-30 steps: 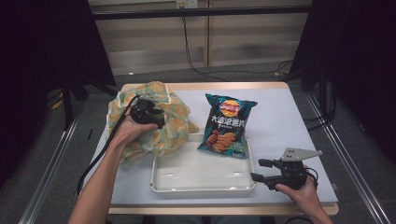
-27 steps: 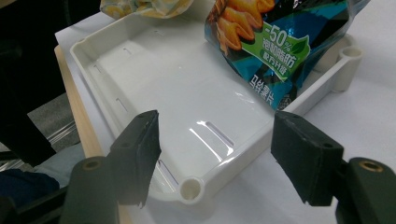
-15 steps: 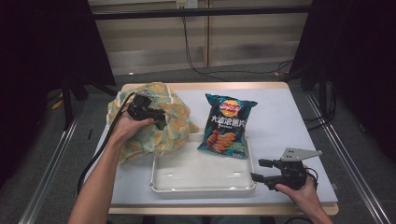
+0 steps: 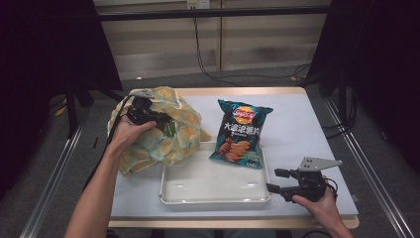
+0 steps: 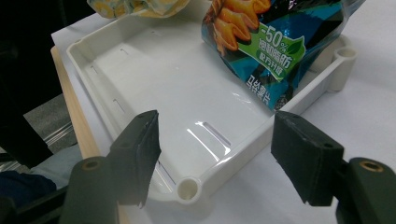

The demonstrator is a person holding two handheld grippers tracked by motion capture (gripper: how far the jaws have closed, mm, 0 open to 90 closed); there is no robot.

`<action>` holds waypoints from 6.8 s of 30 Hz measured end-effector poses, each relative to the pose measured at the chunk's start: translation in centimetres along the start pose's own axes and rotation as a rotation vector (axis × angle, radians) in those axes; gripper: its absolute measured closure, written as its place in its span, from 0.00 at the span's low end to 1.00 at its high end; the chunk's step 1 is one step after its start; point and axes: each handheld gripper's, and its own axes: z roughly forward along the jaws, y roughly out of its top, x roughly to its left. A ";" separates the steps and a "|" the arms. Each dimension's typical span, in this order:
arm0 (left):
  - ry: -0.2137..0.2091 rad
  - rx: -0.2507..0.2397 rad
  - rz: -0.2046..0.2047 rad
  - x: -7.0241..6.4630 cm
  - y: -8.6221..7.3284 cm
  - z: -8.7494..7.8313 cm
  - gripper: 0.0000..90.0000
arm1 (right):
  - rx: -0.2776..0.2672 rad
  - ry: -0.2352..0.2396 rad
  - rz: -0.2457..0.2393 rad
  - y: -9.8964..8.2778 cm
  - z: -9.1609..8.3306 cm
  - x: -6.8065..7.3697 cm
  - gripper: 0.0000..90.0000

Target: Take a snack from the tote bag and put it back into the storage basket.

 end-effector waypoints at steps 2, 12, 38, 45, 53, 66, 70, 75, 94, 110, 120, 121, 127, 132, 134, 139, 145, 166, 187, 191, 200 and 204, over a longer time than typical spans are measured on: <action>-0.011 -0.002 0.021 -0.3 0.1 -0.4 0.94 | 0.000 0.000 0.001 0.0 0.0 0.0 0.36; -0.020 -0.015 0.058 -1.4 0.0 -2.3 0.96 | -0.009 -0.005 0.000 0.0 -0.2 0.0 0.36; -0.121 -0.069 0.024 -0.2 -1.3 -5.0 0.98 | -0.012 -0.004 0.002 0.1 -0.2 0.2 0.36; -0.145 -0.122 0.029 -0.5 -1.1 -6.4 0.98 | -0.020 -0.003 0.002 0.5 0.0 0.3 0.38; -0.130 -0.223 -0.003 0.0 -1.5 -8.6 0.99 | -0.036 -0.003 -0.007 1.2 0.1 0.5 0.39; -0.048 -0.337 -0.091 0.9 0.7 -8.7 1.00 | -0.029 -0.004 -0.008 1.2 0.3 0.5 0.38; 0.010 -0.347 -0.114 1.6 1.6 -8.8 1.00 | -0.032 -0.002 -0.004 1.1 0.2 0.5 0.38; 0.045 -0.368 -0.170 3.4 1.9 -8.5 1.00 | -0.028 0.002 -0.012 1.1 0.3 0.6 0.38; 0.047 -0.485 -0.156 2.3 4.9 -11.2 1.00 | -0.023 0.007 -0.008 0.9 0.4 0.6 0.37; 0.059 -0.522 -0.127 1.4 7.7 -12.5 1.00 | -0.024 0.012 -0.006 0.9 0.3 0.5 0.37; 0.062 -0.534 -0.104 -0.1 8.3 -13.5 1.00 | -0.024 0.011 -0.005 0.9 0.4 0.5 0.37; 0.047 -0.545 -0.101 -0.4 8.2 -13.7 1.00 | -0.025 0.011 -0.007 0.9 0.3 0.6 0.37; 0.030 -0.529 -0.070 -2.1 7.5 -13.6 1.00 | -0.036 0.007 -0.014 1.0 0.2 0.6 0.38; 0.002 -0.521 -0.073 -2.9 6.6 -12.9 1.00 | -0.046 0.006 -0.022 1.3 0.1 0.9 0.39; 0.001 -0.509 -0.067 -3.4 6.5 -12.9 1.00 | -0.053 0.005 -0.027 1.4 0.0 1.0 0.40; -0.009 -0.520 -0.055 -4.8 6.2 -13.6 1.00 | -0.063 0.009 -0.038 1.9 0.1 1.2 0.43; -0.024 -0.520 -0.040 -6.3 5.6 -13.4 1.00 | -0.078 0.044 -0.077 3.2 0.9 2.3 0.47; -0.135 -0.506 -0.090 -9.6 1.6 -9.1 1.00 | -0.140 0.193 -0.169 9.6 7.1 5.6 0.55; -0.182 -0.450 -0.077 -11.4 0.4 -6.5 1.00 | -0.182 0.246 -0.181 13.3 12.2 6.5 0.82; -0.197 -0.458 -0.086 -11.1 -0.2 -6.3 1.00 | -0.177 0.247 -0.182 13.3 12.1 6.3 0.92; -0.213 -0.428 -0.063 -10.6 -1.4 -5.9 0.94 | -0.133 0.264 -0.211 13.1 12.0 6.0 1.00; -0.228 -0.424 -0.048 -10.6 -1.7 -5.8 0.80 | -0.126 0.270 -0.220 13.1 11.9 5.9 1.00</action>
